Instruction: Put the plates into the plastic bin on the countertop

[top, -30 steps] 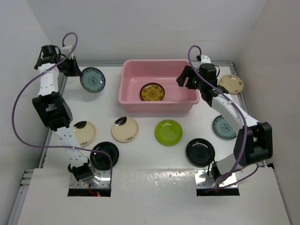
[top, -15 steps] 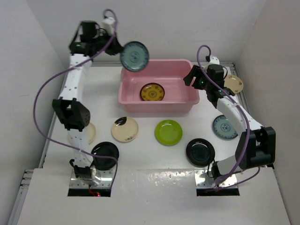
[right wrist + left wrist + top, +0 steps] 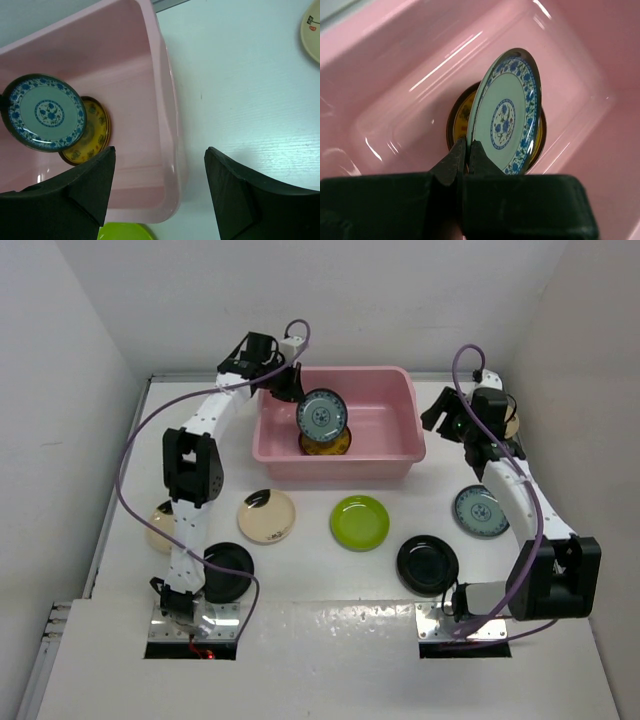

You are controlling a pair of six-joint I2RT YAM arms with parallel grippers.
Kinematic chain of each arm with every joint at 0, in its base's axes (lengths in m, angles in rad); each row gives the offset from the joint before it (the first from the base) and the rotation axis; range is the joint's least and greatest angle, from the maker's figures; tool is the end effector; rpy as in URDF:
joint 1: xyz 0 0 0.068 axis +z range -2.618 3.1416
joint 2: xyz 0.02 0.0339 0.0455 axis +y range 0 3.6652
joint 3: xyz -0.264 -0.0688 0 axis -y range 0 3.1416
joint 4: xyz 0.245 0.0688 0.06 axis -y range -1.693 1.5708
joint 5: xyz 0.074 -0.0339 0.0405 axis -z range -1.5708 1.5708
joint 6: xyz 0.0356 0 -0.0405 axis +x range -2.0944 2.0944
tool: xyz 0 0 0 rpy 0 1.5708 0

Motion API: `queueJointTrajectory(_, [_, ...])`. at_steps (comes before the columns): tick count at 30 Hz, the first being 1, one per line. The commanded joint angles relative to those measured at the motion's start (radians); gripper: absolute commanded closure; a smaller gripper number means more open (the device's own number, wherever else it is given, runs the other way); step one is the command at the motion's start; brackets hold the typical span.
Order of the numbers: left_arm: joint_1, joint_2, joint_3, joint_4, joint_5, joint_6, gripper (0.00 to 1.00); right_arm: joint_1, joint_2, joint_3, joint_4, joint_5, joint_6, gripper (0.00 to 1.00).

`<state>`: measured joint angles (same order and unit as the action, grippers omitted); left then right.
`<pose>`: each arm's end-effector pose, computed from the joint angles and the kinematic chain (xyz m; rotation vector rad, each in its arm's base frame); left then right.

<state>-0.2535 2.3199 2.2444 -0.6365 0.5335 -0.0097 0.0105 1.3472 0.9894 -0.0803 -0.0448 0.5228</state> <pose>0.5064 -0.1499 0.2798 0.5540 2.2028 -0.7460 0.3111 0.0049 0.2948 0.4862 1.9704 0.3838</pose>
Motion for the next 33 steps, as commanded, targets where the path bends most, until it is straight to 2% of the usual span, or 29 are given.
queueJointTrajectory(1, [0.007,-0.048,-0.058,0.057,0.026,-0.019,1.0,-0.006,-0.03,-0.006,0.011,-0.001,-0.007,0.29])
queueJointTrajectory(4, [-0.003,-0.019,-0.089,0.066,0.026,-0.019,0.97,-0.006,-0.025,-0.001,0.011,-0.01,0.009,0.28])
queueJointTrajectory(7, [-0.012,0.007,-0.089,0.066,0.017,0.002,0.83,-0.058,-0.014,0.006,0.008,-0.026,0.065,0.24])
queueJointTrajectory(9, [-0.012,0.035,-0.078,0.066,0.004,0.002,0.78,-0.09,0.007,0.02,-0.004,-0.039,0.115,0.23])
queueJointTrajectory(10, [-0.023,0.035,-0.056,0.066,-0.006,0.002,0.7,-0.098,0.013,0.025,-0.007,-0.047,0.127,0.22])
queueJointTrajectory(14, [-0.032,0.058,-0.005,0.066,-0.015,0.023,0.51,-0.158,0.056,0.025,0.008,-0.044,0.227,0.2])
queueJointTrajectory(17, [-0.041,0.058,0.027,0.084,-0.042,0.043,0.41,-0.204,0.104,0.008,0.036,-0.017,0.307,0.19])
queueJointTrajectory(19, [-0.041,0.035,0.038,0.084,-0.067,0.043,0.39,-0.242,0.154,-0.005,0.065,0.019,0.377,0.19])
queueJointTrajectory(22, [-0.041,-0.011,0.05,0.093,-0.093,0.053,0.36,-0.273,0.252,0.014,0.116,0.115,0.422,0.25])
queueJointTrajectory(23, [-0.041,-0.028,0.05,0.093,-0.093,0.053,0.34,-0.277,0.301,0.064,0.108,0.179,0.434,0.27])
queueJointTrajectory(26, [-0.007,-0.096,0.038,0.084,-0.078,0.062,0.34,-0.299,0.42,0.145,0.105,0.247,0.505,0.31])
queueJointTrajectory(29, [0.037,-0.14,0.017,0.029,-0.078,0.062,0.34,-0.314,0.513,0.195,0.114,0.316,0.601,0.34])
queueJointTrajectory(33, [0.056,-0.177,0.007,-0.083,-0.078,0.18,0.34,-0.325,0.619,0.281,0.139,0.378,0.638,0.35])
